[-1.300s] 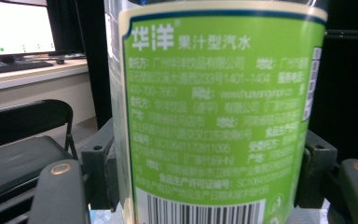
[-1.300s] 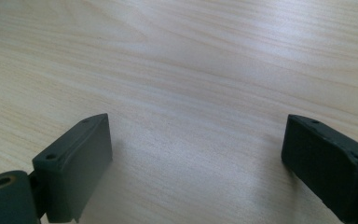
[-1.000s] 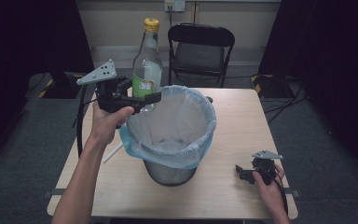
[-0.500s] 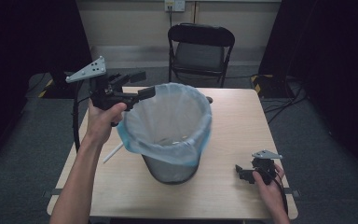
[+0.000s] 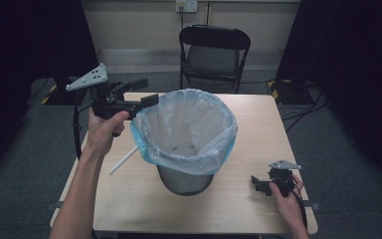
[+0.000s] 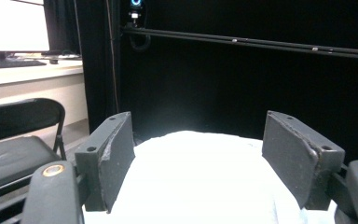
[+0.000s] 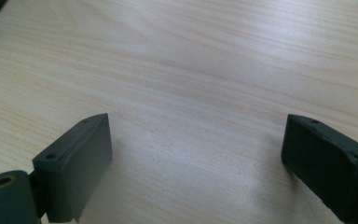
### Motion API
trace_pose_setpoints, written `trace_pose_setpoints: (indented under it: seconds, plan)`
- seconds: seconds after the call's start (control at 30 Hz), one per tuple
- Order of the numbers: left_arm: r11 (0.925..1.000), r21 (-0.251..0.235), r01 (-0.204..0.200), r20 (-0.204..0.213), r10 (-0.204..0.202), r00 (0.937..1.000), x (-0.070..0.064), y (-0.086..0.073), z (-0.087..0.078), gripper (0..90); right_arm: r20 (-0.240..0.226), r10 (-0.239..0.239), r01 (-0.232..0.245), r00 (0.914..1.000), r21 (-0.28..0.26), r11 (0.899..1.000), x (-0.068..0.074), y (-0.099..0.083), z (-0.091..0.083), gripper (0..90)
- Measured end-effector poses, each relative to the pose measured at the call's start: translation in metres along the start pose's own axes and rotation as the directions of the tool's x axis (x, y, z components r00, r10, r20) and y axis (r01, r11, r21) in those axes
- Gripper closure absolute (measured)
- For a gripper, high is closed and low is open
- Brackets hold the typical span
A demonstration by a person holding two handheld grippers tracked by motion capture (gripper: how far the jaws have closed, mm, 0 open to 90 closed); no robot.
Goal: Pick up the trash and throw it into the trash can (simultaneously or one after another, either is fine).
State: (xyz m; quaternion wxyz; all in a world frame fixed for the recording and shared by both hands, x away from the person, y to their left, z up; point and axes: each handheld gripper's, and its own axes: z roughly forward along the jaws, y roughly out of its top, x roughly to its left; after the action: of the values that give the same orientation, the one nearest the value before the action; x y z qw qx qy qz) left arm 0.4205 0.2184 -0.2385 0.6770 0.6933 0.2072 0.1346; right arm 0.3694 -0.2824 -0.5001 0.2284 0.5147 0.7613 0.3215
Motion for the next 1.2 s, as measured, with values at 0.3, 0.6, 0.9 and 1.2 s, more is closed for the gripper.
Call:
trace_pose_setpoints:
  seconds: [0.3,0.6,0.9,1.2]
  plan:
    - [0.9972,-0.018,0.073,-0.061,-0.074,0.9954,0.014,-0.011,-0.024,26.7,0.0,-0.001,0.001,1.0,-0.001,1.0,0.0,0.0,0.0,7.8]
    - [0.9955,-0.009,0.094,-0.122,-0.095,0.988,0.027,-0.019,-0.049,28.8,0.0,-0.001,0.001,1.0,-0.001,1.0,0.0,0.0,0.0,7.7]
    - [0.9916,-0.022,0.128,-0.165,-0.13,0.9777,0.038,-0.036,-0.071,27.6,0.0,-0.001,0.001,1.0,-0.001,1.0,0.0,0.0,0.0,7.8]
    - [0.9873,0.009,0.159,-0.243,-0.152,0.9582,0.048,-0.065,-0.086,25.1,0.001,0.001,-0.001,1.0,0.0,1.0,0.0,0.0,0.0,7.7]
